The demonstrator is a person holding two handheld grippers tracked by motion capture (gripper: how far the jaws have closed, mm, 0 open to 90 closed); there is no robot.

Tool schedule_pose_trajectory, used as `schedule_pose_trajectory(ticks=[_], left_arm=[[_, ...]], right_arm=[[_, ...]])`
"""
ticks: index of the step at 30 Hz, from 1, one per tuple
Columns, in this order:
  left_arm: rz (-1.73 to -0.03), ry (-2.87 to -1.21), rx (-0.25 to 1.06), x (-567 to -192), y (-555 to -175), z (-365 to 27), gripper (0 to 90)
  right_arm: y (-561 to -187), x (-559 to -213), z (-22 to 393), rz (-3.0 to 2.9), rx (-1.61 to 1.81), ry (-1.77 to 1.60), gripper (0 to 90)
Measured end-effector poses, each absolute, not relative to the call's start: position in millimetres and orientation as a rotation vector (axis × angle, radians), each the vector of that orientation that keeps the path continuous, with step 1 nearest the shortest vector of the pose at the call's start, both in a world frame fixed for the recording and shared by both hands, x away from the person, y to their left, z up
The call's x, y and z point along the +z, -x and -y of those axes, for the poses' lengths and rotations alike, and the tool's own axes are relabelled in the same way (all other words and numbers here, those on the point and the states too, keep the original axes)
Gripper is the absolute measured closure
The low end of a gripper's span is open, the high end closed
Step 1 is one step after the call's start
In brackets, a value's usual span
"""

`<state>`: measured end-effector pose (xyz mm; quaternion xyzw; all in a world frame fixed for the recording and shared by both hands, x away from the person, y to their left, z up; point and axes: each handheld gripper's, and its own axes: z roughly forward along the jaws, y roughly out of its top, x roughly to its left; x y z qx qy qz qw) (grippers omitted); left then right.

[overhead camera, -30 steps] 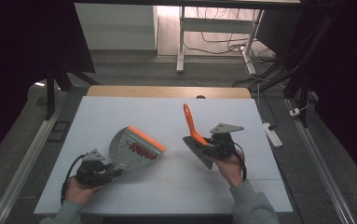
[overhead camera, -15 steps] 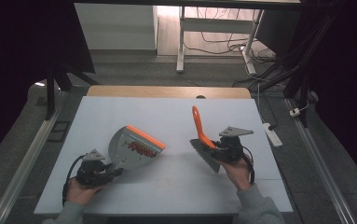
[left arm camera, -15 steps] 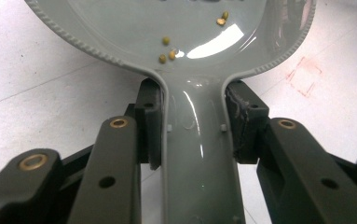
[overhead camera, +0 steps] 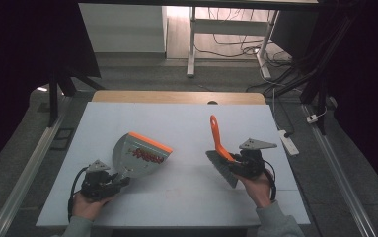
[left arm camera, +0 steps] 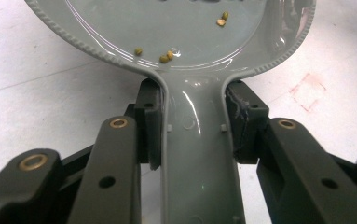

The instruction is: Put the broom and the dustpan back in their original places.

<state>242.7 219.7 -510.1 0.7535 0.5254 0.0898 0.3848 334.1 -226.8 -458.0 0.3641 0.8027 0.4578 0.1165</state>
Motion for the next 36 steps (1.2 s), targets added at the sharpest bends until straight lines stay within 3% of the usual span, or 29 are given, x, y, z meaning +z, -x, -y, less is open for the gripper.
schedule_pose_trajectory(ticks=[11,36], left_arm=[[-1.496,-1.836,0.264,-516,-237,-223,61.7],[-1.683,-1.719,0.342,-522,-230,-231,61.6]], right_arm=[[-329,-461,242,-2.339,1.339,-1.106,70.4],[-328,-475,267,-2.352,1.36,-1.305,70.4]])
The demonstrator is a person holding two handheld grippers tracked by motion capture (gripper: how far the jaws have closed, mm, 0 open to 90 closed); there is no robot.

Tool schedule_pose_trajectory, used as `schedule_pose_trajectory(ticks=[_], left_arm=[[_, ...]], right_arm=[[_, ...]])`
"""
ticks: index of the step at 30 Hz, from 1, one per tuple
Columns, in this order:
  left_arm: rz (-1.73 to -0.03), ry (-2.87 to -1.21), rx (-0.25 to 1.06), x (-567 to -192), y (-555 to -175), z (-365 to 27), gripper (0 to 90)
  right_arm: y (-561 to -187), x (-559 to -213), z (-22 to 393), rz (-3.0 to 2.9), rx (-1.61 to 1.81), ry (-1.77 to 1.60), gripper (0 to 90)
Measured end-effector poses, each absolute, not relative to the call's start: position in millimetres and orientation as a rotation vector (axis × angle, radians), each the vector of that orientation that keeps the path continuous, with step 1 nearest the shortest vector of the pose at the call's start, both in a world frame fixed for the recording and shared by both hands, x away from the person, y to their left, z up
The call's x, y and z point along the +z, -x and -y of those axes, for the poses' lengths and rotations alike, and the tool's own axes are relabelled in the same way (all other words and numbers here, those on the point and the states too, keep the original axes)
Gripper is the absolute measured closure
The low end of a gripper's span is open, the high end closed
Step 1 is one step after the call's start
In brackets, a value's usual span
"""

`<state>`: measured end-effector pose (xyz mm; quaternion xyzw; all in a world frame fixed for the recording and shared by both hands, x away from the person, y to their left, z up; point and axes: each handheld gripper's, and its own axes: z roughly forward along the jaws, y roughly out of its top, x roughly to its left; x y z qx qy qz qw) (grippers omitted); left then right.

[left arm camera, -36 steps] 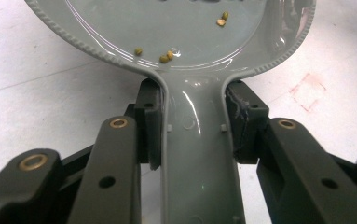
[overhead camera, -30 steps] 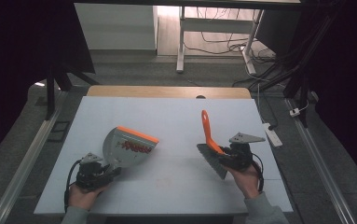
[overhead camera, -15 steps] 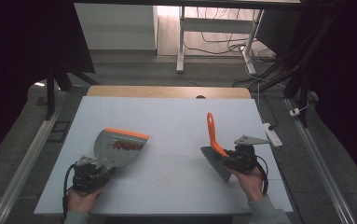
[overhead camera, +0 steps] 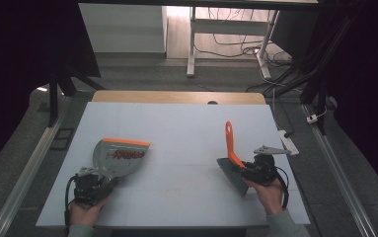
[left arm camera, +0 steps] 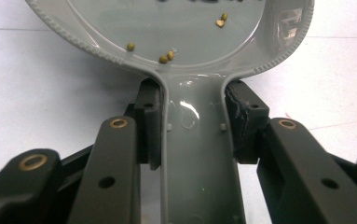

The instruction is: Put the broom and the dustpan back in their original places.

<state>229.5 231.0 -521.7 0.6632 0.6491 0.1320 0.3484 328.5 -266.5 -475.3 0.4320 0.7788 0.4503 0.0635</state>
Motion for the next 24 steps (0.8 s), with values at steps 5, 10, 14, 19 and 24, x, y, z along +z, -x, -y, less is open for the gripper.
schedule_pose_trajectory(ticks=[5,10,14,19,24], left_arm=[[-1.713,-1.706,0.352,-523,-231,-232,61.6],[-1.73,-1.696,0.345,-525,-232,-233,61.5],[-1.74,-1.702,0.339,-527,-234,-233,61.5],[-1.75,-1.706,0.334,-529,-236,-233,61.4],[-1.747,-1.718,0.329,-531,-238,-232,61.3]], right_arm=[[-329,-477,270,-2.355,1.37,-1.33,70.4],[-330,-480,272,-2.363,1.375,-1.351,70.4],[-332,-483,273,-2.378,1.363,-1.373,70.4],[-338,-488,277,-2.381,1.335,-1.411,70.4],[-344,-493,284,-2.373,1.324,-1.456,70.4]])
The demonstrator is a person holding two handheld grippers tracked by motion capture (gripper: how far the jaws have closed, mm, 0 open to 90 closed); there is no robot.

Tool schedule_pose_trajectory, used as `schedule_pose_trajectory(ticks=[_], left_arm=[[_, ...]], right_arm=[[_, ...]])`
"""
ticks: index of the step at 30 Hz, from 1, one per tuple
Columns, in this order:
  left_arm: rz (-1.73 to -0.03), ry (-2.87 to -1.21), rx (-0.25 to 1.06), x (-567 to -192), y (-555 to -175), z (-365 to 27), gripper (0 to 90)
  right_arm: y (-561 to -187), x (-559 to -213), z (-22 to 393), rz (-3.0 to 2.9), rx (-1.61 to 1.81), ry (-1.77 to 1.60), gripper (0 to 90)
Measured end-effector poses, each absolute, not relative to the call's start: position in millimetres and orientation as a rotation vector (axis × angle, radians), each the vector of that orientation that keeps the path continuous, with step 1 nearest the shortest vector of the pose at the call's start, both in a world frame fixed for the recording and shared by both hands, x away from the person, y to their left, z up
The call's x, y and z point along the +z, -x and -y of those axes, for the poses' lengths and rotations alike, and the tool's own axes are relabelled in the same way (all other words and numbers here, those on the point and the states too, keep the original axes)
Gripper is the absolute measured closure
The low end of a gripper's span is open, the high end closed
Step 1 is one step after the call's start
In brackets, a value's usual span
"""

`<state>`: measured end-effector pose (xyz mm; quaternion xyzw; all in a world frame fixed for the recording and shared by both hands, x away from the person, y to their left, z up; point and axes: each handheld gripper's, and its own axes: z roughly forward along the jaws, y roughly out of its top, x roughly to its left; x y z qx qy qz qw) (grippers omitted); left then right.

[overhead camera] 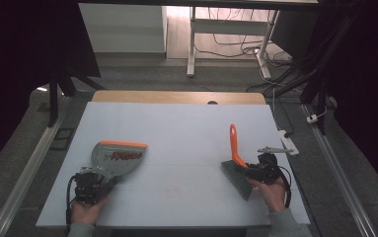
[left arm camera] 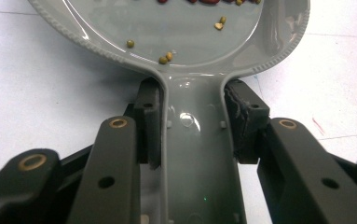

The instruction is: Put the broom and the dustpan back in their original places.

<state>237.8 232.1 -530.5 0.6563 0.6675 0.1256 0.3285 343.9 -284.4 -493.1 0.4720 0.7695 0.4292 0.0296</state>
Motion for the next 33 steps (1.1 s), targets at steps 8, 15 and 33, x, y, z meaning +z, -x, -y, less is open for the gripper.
schedule_pose_trajectory(ticks=[8,15,33], left_arm=[[-1.747,-1.73,0.335,-532,-239,-231,61.3],[-1.745,-1.735,0.326,-533,-240,-231,60.8],[-1.73,-1.742,0.304,-533,-240,-230,27.2]], right_arm=[[-348,-495,285,-2.373,1.261,-1.448,69.4],[-350,-496,286,-2.373,1.186,-1.431,67.6],[-361,-503,289,-2.364,0.979,-1.415,50.2]])
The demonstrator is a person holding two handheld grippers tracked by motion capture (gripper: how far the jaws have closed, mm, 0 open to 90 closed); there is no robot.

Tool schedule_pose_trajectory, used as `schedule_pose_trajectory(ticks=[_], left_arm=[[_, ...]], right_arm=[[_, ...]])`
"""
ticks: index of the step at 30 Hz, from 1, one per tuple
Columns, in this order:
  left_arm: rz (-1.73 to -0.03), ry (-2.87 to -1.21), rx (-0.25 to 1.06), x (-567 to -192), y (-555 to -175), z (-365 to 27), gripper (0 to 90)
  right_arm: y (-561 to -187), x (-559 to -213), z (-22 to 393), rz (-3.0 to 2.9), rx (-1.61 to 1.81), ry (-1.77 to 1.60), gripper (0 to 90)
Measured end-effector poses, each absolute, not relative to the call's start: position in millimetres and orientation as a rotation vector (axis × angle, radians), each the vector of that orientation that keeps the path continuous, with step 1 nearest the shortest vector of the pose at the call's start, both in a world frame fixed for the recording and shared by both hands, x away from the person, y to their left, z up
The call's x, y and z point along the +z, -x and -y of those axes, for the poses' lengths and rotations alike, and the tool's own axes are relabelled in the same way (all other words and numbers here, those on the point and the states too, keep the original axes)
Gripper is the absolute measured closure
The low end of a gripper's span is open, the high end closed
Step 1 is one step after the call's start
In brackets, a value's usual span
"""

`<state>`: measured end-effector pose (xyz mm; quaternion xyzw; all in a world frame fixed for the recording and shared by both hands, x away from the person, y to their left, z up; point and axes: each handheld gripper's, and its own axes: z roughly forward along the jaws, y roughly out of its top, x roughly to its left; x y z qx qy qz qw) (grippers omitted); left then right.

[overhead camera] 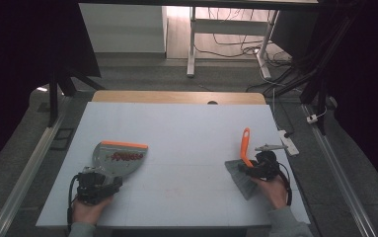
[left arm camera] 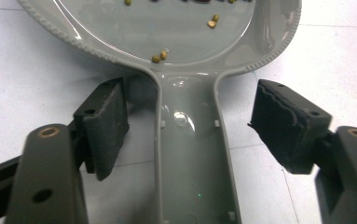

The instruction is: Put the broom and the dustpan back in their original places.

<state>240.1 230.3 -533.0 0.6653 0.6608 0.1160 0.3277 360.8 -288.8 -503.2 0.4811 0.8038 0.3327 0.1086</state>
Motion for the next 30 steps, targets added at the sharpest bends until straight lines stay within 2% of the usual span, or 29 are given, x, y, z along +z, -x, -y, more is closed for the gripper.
schedule_pose_trajectory(ticks=[10,17,30], left_arm=[[-1.718,-1.746,0.3,-531,-238,-232,22.9],[-1.695,-1.756,0.326,-526,-233,-234,20.6],[-1.597,-1.796,0.413,-508,-222,-237,19.9]], right_arm=[[-364,-506,290,-2.363,0.931,-1.443,46.3],[-363,-504,291,-2.342,0.911,-1.421,48.4],[-348,-490,284,-2.37,0.978,-1.162,50.2]])
